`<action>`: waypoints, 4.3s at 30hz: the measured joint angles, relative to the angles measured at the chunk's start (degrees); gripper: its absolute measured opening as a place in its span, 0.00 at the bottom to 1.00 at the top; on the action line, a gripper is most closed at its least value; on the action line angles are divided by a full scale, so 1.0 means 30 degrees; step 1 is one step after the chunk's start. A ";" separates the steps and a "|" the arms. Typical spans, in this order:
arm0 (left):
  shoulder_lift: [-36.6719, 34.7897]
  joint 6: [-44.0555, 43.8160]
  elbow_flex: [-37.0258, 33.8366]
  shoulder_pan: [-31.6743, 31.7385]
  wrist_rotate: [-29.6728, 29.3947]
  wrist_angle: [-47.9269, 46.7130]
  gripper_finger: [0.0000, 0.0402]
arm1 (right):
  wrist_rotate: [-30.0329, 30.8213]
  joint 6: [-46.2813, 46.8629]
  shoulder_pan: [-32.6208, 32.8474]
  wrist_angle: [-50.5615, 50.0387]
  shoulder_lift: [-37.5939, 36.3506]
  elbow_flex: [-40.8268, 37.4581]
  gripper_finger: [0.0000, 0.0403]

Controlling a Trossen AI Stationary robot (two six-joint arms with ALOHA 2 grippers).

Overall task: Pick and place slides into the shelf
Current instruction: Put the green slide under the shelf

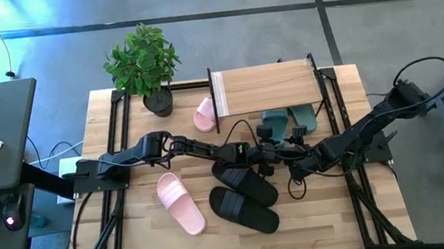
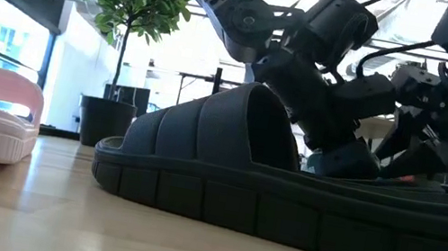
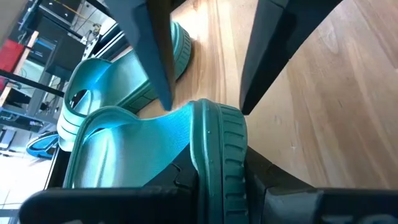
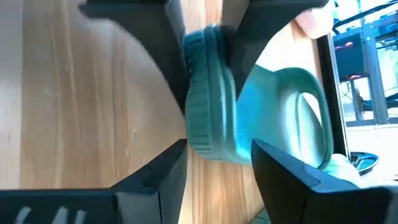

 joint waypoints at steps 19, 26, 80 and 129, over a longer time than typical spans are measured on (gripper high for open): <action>0.0000 0.0009 -0.0036 -0.0055 0.0341 0.0013 0.12 | -0.1211 -0.0947 -0.0319 0.1706 -0.0022 -0.0007 0.38; -0.0036 -0.0036 -0.0044 -0.0058 0.0411 -0.0011 0.12 | -0.1183 -0.0969 -0.0546 0.1736 -0.0036 -0.0007 0.23; -0.4065 -0.1226 0.0061 -0.0663 0.5813 -1.1831 0.39 | -0.1923 0.5238 -0.1790 -0.5383 0.0000 0.1792 0.00; -0.7688 0.0523 -0.1520 -0.0598 0.1676 -1.6916 0.02 | -0.6238 1.0842 -0.1222 -0.4318 -0.7504 0.0640 0.00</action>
